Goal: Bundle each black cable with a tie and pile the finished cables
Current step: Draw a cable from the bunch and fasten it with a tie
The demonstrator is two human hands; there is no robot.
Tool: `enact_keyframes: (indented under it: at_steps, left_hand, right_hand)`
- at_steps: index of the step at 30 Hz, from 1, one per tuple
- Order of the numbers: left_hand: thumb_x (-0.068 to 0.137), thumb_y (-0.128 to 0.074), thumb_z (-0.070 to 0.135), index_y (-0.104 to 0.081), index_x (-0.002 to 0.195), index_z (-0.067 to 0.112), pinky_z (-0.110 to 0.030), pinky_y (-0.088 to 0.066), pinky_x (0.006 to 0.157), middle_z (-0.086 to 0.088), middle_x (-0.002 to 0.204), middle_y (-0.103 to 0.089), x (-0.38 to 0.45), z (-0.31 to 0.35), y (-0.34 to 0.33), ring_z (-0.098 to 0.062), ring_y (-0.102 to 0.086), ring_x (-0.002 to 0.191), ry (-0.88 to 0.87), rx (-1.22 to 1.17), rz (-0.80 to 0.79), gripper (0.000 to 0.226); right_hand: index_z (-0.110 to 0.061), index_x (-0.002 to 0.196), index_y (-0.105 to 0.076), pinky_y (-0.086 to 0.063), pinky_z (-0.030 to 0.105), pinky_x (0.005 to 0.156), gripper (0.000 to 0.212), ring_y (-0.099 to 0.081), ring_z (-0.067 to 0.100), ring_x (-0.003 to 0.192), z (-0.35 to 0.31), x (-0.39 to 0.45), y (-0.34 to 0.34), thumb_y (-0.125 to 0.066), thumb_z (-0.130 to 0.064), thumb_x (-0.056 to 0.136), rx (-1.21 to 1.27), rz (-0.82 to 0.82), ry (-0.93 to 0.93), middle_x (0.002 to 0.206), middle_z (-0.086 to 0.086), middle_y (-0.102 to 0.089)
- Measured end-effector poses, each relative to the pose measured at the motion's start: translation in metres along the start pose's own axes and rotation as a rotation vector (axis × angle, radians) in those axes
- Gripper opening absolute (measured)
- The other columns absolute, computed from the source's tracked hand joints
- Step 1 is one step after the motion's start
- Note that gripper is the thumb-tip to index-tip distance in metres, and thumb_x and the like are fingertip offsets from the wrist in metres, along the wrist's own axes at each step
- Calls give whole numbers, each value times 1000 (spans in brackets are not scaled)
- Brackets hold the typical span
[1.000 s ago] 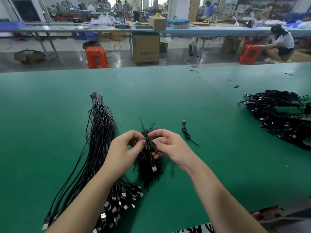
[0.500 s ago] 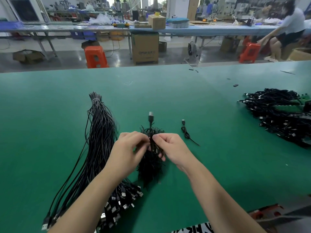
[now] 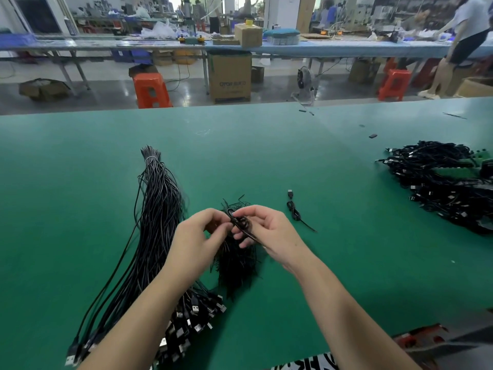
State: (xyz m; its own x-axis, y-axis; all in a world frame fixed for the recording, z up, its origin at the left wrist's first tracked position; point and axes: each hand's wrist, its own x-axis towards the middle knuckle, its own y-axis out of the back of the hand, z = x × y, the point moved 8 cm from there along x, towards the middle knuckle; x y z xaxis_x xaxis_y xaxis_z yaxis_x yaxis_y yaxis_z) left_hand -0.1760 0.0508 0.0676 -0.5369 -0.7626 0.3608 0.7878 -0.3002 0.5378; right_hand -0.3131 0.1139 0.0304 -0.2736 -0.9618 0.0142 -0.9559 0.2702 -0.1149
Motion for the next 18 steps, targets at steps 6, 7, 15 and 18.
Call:
enact_keyframes:
  at_steps: [6, 7, 15, 18]
  left_hand:
    - [91, -71, 10, -72, 85, 15, -14, -44, 56, 5, 63, -65, 3, -24, -7, -8, -55, 59, 247, -363, -98, 8]
    - [91, -71, 11, -72, 85, 14, -15, -43, 56, 3, 64, -65, 2, -27, -9, -9, -55, 59, 270, -399, -116, 6]
    - [91, -71, 8, -70, 82, 17, -16, -43, 59, -1, 66, -62, 1, -28, -12, -13, -54, 61, 258, -468, -182, 13]
    - [91, -72, 9, -68, 81, 19, -22, -44, 62, 2, 68, -60, 1, -21, -9, -15, -54, 64, 184, -409, -168, 15]
  right_hand:
    - [-19, 108, -71, -60, 32, 78, 26, -69, 17, 86, -8, -2, -6, -70, 1, 91, -126, -47, 97, 93, 5, -72]
    - [-21, 107, -71, -60, 33, 80, 27, -69, 18, 86, -8, -2, -6, -71, 0, 90, -137, -48, 98, 92, 3, -72]
    - [-27, 104, -71, -55, 22, 67, 27, -65, 6, 75, -9, -1, -9, -74, -5, 90, -259, 2, 125, 94, -4, -70]
    - [-22, 104, -74, -50, 22, 60, 15, -56, 3, 69, -11, 1, -1, -75, -16, 90, -374, 94, 147, 99, -2, -61]
